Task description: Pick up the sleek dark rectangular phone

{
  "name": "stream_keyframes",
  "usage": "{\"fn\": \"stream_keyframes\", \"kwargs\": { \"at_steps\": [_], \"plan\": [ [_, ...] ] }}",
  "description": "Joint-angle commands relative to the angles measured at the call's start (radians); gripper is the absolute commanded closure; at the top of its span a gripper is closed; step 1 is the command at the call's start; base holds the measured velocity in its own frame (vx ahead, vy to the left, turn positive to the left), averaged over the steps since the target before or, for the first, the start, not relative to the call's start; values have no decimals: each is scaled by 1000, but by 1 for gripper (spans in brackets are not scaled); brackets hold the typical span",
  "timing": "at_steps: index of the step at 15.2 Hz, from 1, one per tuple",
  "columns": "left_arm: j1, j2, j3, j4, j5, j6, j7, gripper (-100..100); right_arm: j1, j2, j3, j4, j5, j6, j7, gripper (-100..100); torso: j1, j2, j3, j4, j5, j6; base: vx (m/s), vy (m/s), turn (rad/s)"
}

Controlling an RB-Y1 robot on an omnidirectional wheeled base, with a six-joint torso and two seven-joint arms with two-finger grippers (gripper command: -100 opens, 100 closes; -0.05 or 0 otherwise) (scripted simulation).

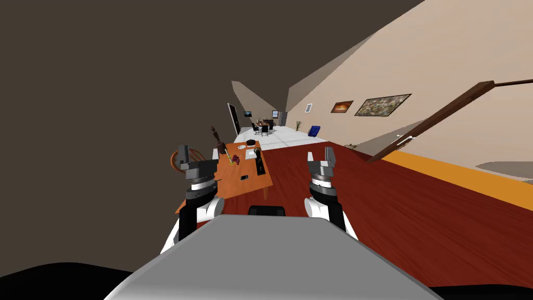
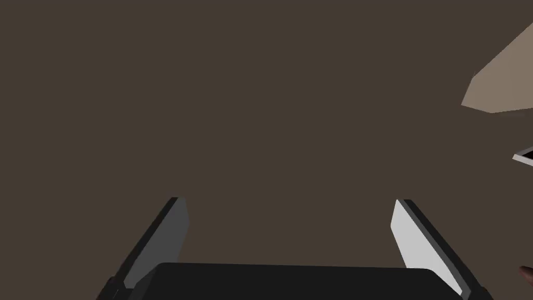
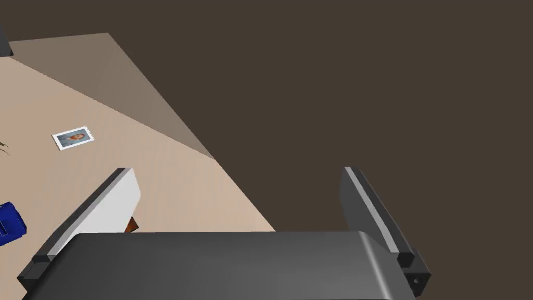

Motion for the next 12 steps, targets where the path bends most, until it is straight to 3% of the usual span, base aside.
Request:
{"fn": "stream_keyframes", "kwargs": {
  "at_steps": [1, 6, 8, 11, 12],
  "plan": [
    [-10, 39, 7, 28, 10, 29, -1, -100, 0, 0, 0, 0, 0, 0, 0, 0, 0, 0, 0, 0, 0, 0, -7, 1, -83],
    [-35, 93, 26, 96, 33, 99, -2, -100, 0, 0, 0, 0, 0, 0, 0, 0, 1, 1, 0, 0, 0, 1, -18, 10, -125],
    [-58, 131, 43, 151, 55, 158, -3, -100, 0, 0, 0, 0, 0, 0, 0, 0, 1, 1, 1, 0, 0, 0, -21, 11, -145],
    [-72, 150, 53, 199, 68, 203, -4, -100, 0, 0, 0, 0, 0, 0, 0, 0, 1, 1, 1, 0, 0, 1, -20, 8, -145],
    [-86, 169, 63, 240, 81, 232, -5, -100, 0, 0, 0, 0, 0, 0, 0, 0, 1, 1, 0, 0, 0, 0, -19, 7, -150]
  ]
}}
